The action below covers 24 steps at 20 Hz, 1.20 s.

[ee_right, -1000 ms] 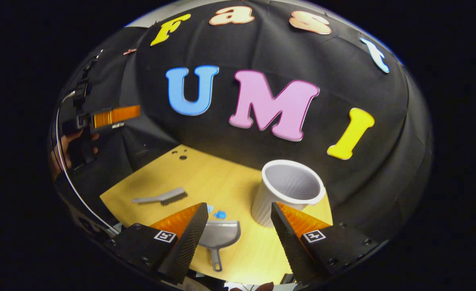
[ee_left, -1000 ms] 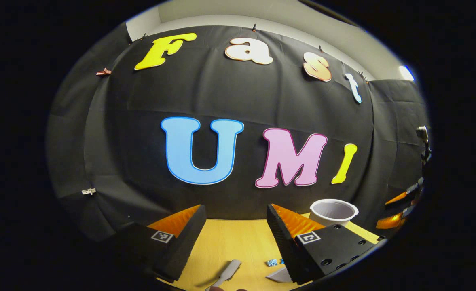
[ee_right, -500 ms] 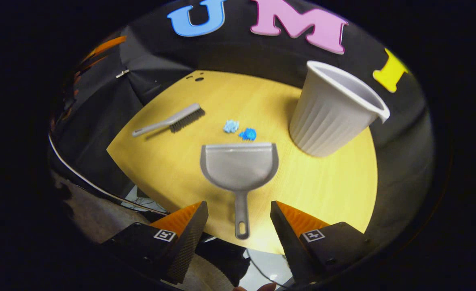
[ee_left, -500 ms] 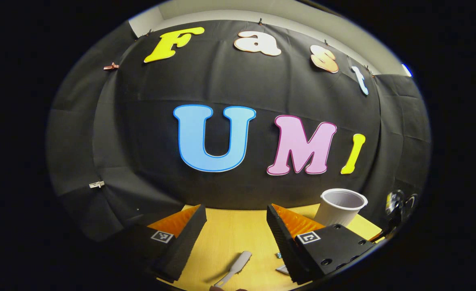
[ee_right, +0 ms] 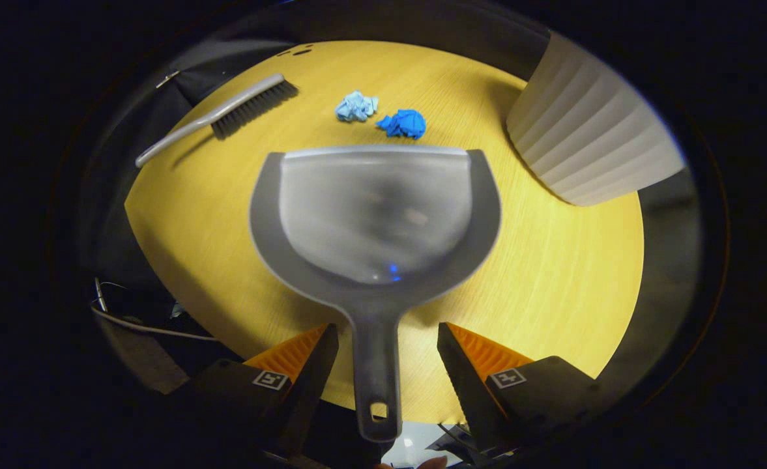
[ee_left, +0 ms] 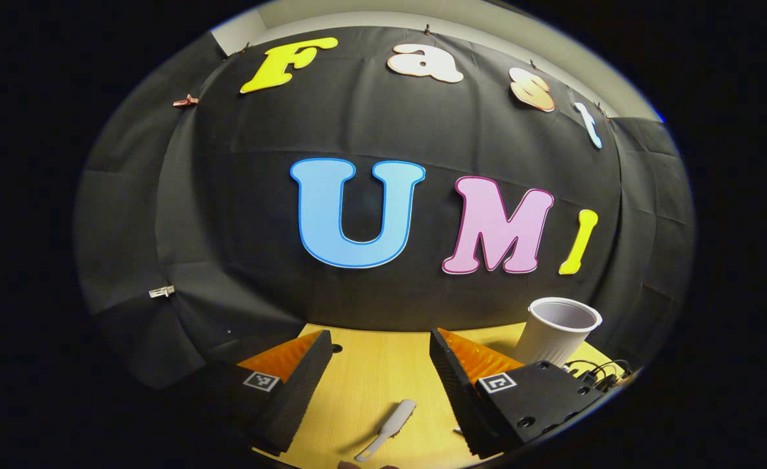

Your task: Pick up the small broom and dustpan from the desktop, sweep the trash into the dustpan with the broom, and then empty the trash into the garbage bin.

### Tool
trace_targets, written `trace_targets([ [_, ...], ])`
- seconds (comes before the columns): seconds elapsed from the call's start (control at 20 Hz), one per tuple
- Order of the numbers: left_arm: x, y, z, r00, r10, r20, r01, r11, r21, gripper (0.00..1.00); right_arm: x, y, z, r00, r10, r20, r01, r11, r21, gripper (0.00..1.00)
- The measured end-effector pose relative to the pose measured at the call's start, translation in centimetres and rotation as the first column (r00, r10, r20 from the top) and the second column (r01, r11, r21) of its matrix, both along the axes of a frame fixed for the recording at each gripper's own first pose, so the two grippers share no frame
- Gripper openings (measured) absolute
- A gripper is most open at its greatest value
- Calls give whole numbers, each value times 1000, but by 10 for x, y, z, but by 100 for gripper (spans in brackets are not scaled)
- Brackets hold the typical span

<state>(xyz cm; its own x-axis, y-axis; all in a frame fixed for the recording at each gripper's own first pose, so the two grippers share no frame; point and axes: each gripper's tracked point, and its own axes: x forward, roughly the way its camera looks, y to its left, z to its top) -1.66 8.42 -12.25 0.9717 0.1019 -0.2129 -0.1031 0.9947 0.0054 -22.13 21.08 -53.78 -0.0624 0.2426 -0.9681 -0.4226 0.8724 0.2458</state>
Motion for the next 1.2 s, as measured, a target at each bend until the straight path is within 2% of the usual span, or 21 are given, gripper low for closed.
trace_targets([
  [0.1, 0, 3, -3, 1000, 7, -6, -7, 1000, 1, 95, 3, 4, -12, 1000, 14, -25, -14, 1000, -9, 95],
  [0.3, 1, 6, -11, 999, 22, -23, -22, 1000, -17, 95, 7, 11, -17, 995, -20, -96, 17, 1000, -22, 93],
  [0.5, 6, 8, -22, 999, 32, -35, -33, 999, -24, 95, 7, 16, -15, 993, 29, -111, -31, 999, -20, 92],
  [0.65, 11, 9, -36, 998, 15, -60, -16, 1000, -17, 95, 4, 22, -13, 995, 43, -90, -46, 999, -27, 42],
  [0.7, 13, 6, -44, 997, -7, -79, 5, 1000, -25, 95, 5, 24, -13, 996, 41, -80, -44, 999, -29, 40],
  [0.8, 21, -4, -72, 983, -91, -161, 85, 995, -43, 95, 3, 23, -14, 994, 55, -93, -57, 998, -18, 47],
  [0.85, 22, -10, -92, 963, -143, -228, 133, 989, -58, 95, 3, 23, -15, 993, 57, -104, -59, 998, -15, 38],
  [0.9, 21, -13, -117, 936, -183, -300, 171, 983, -68, 95, 3, 23, -14, 993, 52, -110, -54, 998, -16, 37],
  [1.0, 15, -12, -173, 854, -233, -465, 225, 972, -73, 95, 4, 22, -14, 992, 49, -114, -52, 998, -24, 36],
  [1.05, 7, -9, -200, 802, -242, -547, 245, 967, -69, 95, 4, 23, -14, 993, 47, -110, -50, 998, -24, 36],
  [1.1, -3, -8, -222, 742, -259, -618, 272, 959, -75, 95, 5, 23, -14, 993, 48, -105, -51, 998, -21, 28],
  [1.15, -13, -8, -240, 682, -271, -679, 292, 952, -86, 95, 5, 23, -14, 993, 50, -103, -52, 998, -18, 36],
  [1.2, -19, -11, -260, 616, -294, -731, 313, 943, -115, 94, 5, 23, -14, 994, 51, -99, -53, 999, -13, 36],
])
